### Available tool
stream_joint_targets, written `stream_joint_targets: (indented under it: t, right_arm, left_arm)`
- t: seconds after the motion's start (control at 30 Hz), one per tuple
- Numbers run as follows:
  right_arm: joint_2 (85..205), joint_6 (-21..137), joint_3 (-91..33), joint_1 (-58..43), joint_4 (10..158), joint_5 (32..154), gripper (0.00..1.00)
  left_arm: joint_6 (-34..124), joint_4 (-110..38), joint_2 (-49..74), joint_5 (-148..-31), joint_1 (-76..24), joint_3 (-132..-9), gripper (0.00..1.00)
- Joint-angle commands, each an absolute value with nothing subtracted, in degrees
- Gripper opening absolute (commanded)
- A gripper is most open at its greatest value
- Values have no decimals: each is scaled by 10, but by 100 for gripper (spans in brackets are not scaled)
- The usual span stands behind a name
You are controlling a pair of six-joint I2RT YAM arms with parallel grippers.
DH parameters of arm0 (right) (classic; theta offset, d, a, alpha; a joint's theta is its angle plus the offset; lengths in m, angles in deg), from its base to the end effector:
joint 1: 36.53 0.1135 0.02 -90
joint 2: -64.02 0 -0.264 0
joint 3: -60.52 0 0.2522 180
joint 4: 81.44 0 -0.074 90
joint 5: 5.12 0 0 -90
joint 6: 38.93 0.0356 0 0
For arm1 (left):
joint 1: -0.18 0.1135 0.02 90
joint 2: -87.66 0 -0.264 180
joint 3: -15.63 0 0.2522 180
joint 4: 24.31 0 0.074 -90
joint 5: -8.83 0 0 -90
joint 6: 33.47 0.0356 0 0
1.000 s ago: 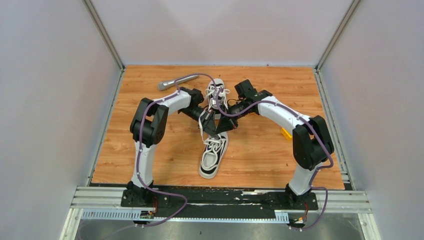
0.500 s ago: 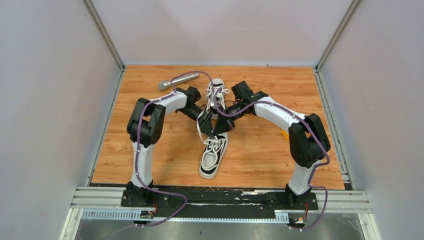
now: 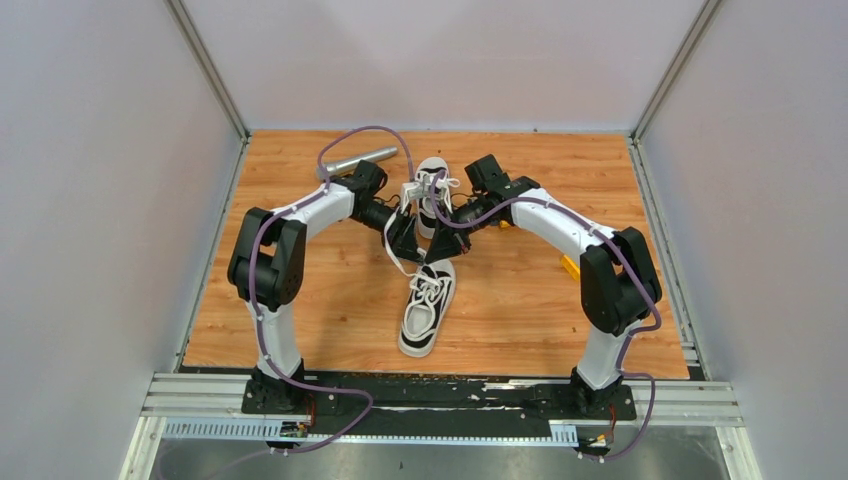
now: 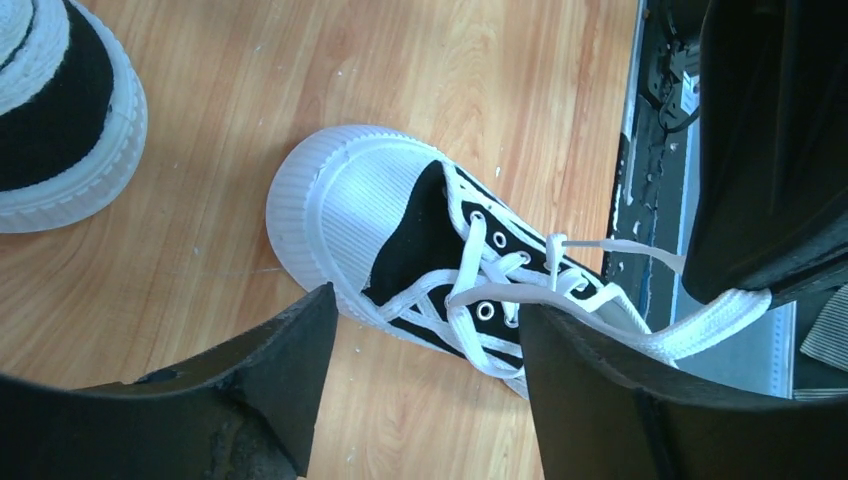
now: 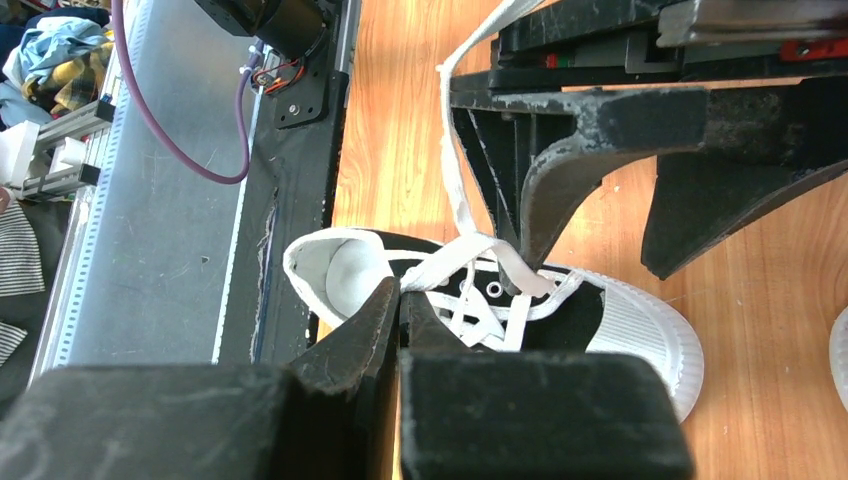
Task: Tie the shoes
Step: Cross the shoelace with the shoelace.
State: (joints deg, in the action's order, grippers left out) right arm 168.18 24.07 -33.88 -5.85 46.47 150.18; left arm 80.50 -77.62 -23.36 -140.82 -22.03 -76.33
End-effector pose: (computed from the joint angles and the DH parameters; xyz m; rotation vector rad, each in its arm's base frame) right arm 0.3061 0.2192 0.2484 -1.4319 1.8349 1.4902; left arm 0.3411 -0.1724 0.1899 1.1736 2.1915 -1.4135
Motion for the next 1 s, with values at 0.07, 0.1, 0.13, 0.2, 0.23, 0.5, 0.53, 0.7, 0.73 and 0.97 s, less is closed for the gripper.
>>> stream_joint_targets:
  t: [0.07,0.1,0.13,0.2,0.23,0.5,0.53,0.7,0.73,0.97]
  right_arm:
    - [1679,233,-350,-52,466,1521,0]
    - [1682,235,-350,-52,466,1524,0]
    - [1683,238,-350,-52,467,1527,0]
    - [1684,244,-351,-50,467,1536,0]
    - [1684,249,-352,-50,467,1543,0]
    - [1697,254,-341,-43,467,1549,0]
    - [1698,250,-337,-42,467,1545,0]
    - [1702,227,-333,-32,472,1514,0]
    - [1701,221,-333,-30,473,1501,0]
    - [1669,144,-329,1,483,1399,0]
  left_arm:
    - [743,-720,-199,-1364,-221,-747,75]
    - [735,-716,-195,-1350,-221,-741,75]
    - [732,-713,-194,-1344,-221,-740,74]
    - [724,-709,-193,-1336,-221,-737,73]
    - [726,-707,-190,-1333,-221,-731,73]
    - [723,-689,-193,-1339,-221,-725,69]
    - [723,-688,-194,-1340,-221,-726,69]
    - [726,-695,-197,-1343,-221,-729,67]
    - [727,-695,-197,-1344,-221,-729,66]
    - [727,-704,-196,-1351,-221,-730,65]
